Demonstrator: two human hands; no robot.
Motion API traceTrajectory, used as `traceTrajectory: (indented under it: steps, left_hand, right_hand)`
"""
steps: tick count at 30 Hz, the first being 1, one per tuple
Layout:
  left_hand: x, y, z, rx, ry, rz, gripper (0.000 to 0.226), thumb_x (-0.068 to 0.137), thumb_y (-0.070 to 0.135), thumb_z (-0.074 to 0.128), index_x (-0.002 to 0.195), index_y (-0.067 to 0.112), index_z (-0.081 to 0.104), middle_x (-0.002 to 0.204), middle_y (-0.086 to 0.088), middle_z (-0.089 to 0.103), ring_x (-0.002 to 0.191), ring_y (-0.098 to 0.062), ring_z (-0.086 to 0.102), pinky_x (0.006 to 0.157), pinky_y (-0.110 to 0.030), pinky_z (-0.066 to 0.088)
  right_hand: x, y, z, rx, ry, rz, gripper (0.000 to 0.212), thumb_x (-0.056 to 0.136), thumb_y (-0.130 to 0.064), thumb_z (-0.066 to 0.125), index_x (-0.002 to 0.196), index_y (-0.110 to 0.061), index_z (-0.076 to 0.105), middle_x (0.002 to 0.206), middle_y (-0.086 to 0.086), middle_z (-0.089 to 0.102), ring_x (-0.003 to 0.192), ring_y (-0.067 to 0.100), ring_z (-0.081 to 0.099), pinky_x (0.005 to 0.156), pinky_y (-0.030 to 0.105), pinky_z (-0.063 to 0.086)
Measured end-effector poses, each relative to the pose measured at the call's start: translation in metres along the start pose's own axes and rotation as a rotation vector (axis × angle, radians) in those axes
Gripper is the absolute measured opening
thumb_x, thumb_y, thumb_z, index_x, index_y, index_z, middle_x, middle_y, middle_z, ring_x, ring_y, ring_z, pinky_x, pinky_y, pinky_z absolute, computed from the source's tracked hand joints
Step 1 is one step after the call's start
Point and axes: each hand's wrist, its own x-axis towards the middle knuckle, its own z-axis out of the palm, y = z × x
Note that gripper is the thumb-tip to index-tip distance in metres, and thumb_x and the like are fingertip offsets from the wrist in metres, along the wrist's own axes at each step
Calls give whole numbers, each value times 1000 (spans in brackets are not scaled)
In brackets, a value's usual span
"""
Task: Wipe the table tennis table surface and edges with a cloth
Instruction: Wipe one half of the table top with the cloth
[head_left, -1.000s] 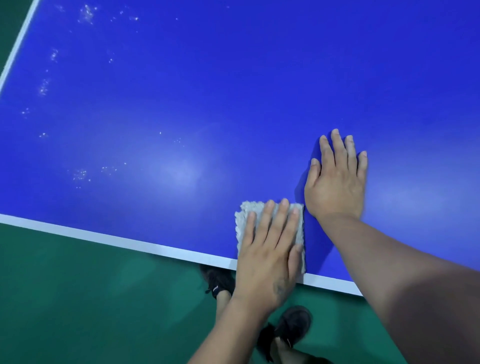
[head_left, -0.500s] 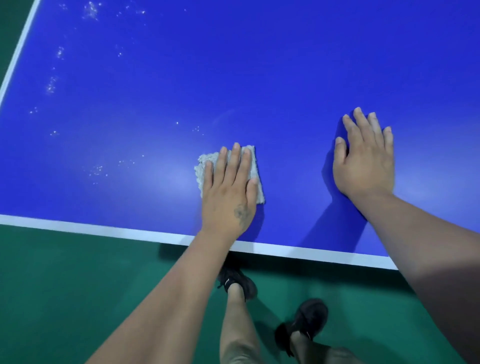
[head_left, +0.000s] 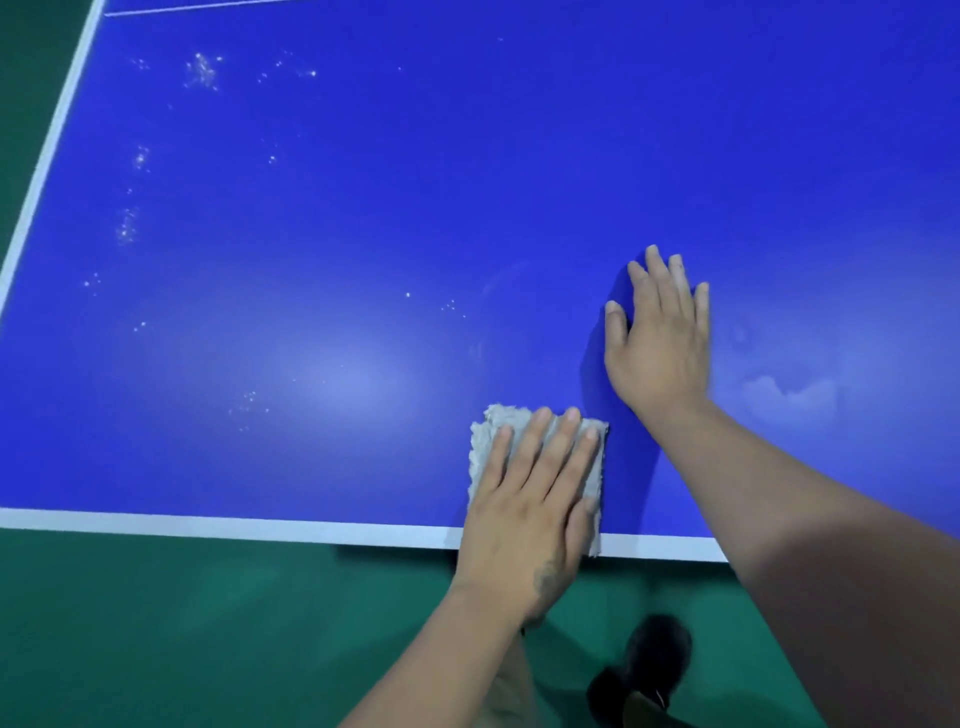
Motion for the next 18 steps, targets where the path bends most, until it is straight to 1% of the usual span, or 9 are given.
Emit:
traceTrajectory:
  steps: [2, 4, 8, 11, 13, 15, 18]
  left_hand:
    - [-9, -23, -6, 23, -17, 22, 64, 114, 39, 36, 172, 23, 15, 180, 3, 9, 167, -22, 6, 132, -55, 20]
    - [-11, -45, -12, 45, -17, 3, 64, 114, 39, 36, 173, 22, 15, 180, 2, 9, 167, -23, 6, 131, -56, 21]
    - [16, -71, -16, 37, 59, -205, 62, 114, 38, 31, 172, 20, 19, 180, 0, 13, 167, -24, 7, 131, -58, 20]
    - [56, -70, -11, 12, 106, -363, 63, 114, 40, 27, 172, 19, 16, 180, -3, 12, 167, -25, 3, 133, -57, 13]
    - [82, -62, -9, -26, 129, -432, 63, 115, 40, 25, 172, 17, 13, 180, -5, 10, 167, -26, 2, 133, -57, 9]
    - [100, -51, -7, -47, 143, -447, 64, 115, 40, 24, 172, 16, 11, 180, -6, 8, 167, -28, 1, 133, -57, 7]
    - [105, -41, -5, -29, 129, -344, 64, 115, 39, 25, 173, 16, 11, 180, -6, 7, 167, -28, 0, 134, -57, 7]
  right_hand:
    - [4, -7, 4, -30, 6, 20, 55, 110, -37, 41, 160, -14, 41, 174, 2, 25, 163, 25, 13, 132, 55, 8]
    - [4, -9, 6, -80, 18, 25, 56, 111, -40, 37, 162, -16, 38, 175, 2, 24, 164, 25, 13, 132, 56, 9]
    - [0, -13, 8, -155, 26, 31, 58, 111, -40, 33, 164, -16, 35, 176, 1, 21, 164, 25, 12, 131, 56, 10]
    - [0, -14, 8, -167, 29, 43, 58, 110, -40, 32, 163, -16, 36, 175, 0, 22, 164, 24, 13, 131, 56, 11]
    - [1, -14, 8, -171, 34, 47, 58, 110, -40, 31, 163, -16, 37, 175, 0, 23, 163, 23, 14, 131, 55, 12]
    - [1, -15, 8, -176, 35, 49, 59, 109, -41, 31, 162, -16, 37, 175, 0, 24, 163, 23, 14, 131, 55, 13]
    - [0, -16, 8, -185, 37, 50, 60, 109, -41, 29, 162, -16, 38, 175, 0, 24, 163, 23, 15, 131, 55, 13]
